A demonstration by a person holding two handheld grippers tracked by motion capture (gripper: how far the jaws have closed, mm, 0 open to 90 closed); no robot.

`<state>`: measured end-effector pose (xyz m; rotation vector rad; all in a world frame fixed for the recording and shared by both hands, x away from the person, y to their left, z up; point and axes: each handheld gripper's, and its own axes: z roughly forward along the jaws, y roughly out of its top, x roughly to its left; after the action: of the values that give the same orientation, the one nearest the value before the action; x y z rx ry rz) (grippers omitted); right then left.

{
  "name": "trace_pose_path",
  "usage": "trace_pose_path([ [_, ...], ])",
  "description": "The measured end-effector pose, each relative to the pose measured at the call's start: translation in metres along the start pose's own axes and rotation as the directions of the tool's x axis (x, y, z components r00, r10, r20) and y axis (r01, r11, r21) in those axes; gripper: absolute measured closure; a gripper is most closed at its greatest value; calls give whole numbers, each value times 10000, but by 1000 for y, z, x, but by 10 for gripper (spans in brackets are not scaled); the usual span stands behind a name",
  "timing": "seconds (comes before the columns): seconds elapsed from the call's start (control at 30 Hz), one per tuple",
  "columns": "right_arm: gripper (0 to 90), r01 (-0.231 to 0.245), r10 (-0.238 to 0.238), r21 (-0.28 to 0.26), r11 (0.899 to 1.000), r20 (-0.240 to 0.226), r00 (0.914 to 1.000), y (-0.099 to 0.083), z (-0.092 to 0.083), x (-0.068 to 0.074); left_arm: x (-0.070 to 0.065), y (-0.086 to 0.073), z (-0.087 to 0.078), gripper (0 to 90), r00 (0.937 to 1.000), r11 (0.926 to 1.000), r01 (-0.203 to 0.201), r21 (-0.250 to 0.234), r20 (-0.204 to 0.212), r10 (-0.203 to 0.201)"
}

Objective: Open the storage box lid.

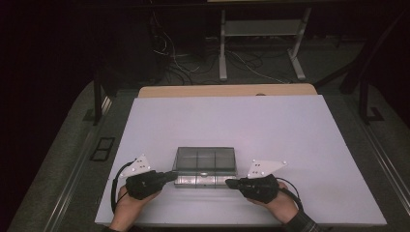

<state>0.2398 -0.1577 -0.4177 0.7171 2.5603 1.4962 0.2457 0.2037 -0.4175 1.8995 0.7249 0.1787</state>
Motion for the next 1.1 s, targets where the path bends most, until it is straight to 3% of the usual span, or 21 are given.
trace_pose_path([
  [0.17, 894, -121, 121, 30, 9999, 106, 9999, -1, -8, -10, 0, 0, 0, 885, 10000, 10000, -48, 8, 5, 48],
  [0.4, 894, -502, 511, -415, 9979, 225, 9984, 1, -17, -21, -1, 2, -2, 886, 10000, 9999, -70, -147, -19, 70],
  [1.1, 894, -282, 292, -704, 9971, 144, 9995, 15, -19, -30, 5, 15, -1, 885, 9998, 9983, -215, -542, -54, 213],
])
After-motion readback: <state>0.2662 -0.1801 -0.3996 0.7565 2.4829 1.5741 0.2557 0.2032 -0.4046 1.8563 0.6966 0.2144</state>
